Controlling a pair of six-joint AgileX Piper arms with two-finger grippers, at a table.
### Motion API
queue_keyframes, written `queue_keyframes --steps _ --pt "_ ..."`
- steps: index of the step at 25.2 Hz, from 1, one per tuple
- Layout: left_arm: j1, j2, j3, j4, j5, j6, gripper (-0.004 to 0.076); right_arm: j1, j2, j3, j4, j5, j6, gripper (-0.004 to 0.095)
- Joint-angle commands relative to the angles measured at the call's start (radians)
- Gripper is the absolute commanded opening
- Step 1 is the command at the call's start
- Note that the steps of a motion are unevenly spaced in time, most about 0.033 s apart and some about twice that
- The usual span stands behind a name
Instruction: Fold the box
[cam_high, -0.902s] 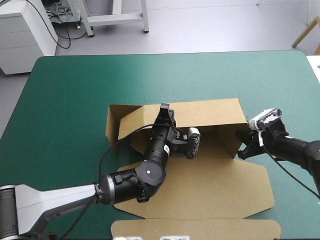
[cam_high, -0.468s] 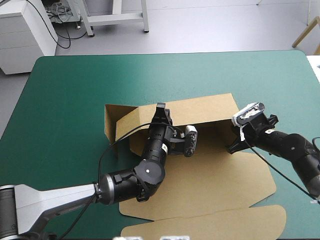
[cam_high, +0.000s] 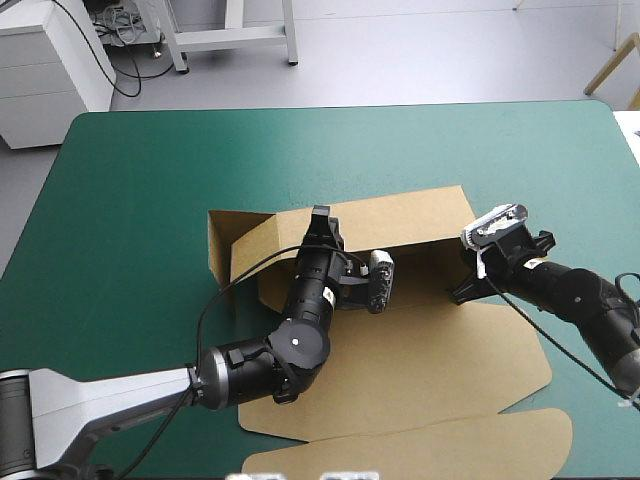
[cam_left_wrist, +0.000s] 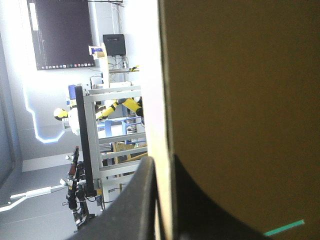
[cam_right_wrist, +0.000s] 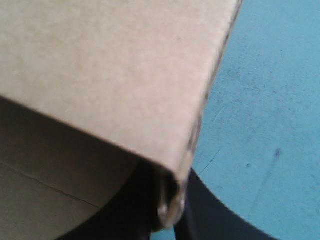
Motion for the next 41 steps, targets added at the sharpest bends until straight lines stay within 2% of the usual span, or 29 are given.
queue_keyframes --steps 1,4,6,8,10,14,21,23,25,26,29,30,33,38,41 --pt "-0.011 -0.023 -0.015 -0.001 -0.106 -0.002 0.0116 0.019 -0.02 -0.037 0.015 0.007 -0.012 0.0001" --pt "-0.011 -0.023 -0.015 0.015 -0.106 -0.039 0.0295 0.019 -0.02 -0.037 0.006 0.007 0.008 0.0" --pt "-0.011 -0.023 -0.015 0.023 -0.106 -0.058 0.0382 0.019 -0.02 -0.039 0.006 0.007 0.035 0.0" --pt "-0.013 -0.023 -0.015 0.039 -0.108 -0.087 0.04 0.019 -0.02 -0.041 0.002 0.016 0.055 0.0" --pt "-0.021 -0.023 -0.015 0.111 -0.098 -0.139 0.0379 0.019 -0.02 -0.041 0.0 0.019 0.079 0.0" --pt "-0.068 -0.027 -0.015 0.29 -0.036 -0.205 0.0342 0.019 -0.018 -0.059 -0.099 0.046 0.194 0.0" --pt "-0.193 -0.03 -0.023 0.288 0.05 -0.214 0.0334 0.019 -0.018 -0.191 -0.331 0.166 0.49 0.0" --pt "-0.254 -0.044 -0.023 0.288 0.114 -0.214 0.0318 0.019 -0.018 -0.255 -0.394 0.227 0.568 0.0" --pt "-0.311 -0.071 -0.023 0.29 0.195 -0.216 0.028 0.017 -0.013 -0.303 -0.446 0.277 0.646 0.0" --pt "-0.34 -0.099 -0.023 0.29 0.224 -0.219 0.0221 0.017 0.007 -0.335 -0.479 0.33 0.688 0.0" --pt "-0.345 -0.15 -0.023 0.288 0.226 -0.262 0.0045 0.015 0.06 -0.389 -0.505 0.422 0.72 0.0" --pt "-0.334 -0.19 -0.023 0.283 0.226 -0.276 -0.0003 0.015 0.109 -0.426 -0.505 0.465 0.738 0.0" --pt "-0.265 -0.283 -0.039 0.178 0.222 -0.286 0.0 0.015 0.225 -0.515 -0.505 0.548 0.759 0.0" --pt "0.024 -0.484 -0.053 -0.081 0.118 -0.283 0.0 0.006 0.484 -0.785 -0.5 0.632 0.802 0.0" --pt "0.147 -0.544 -0.053 -0.181 0.106 -0.233 0.0 -0.003 0.588 -0.906 -0.488 0.672 0.805 0.0"
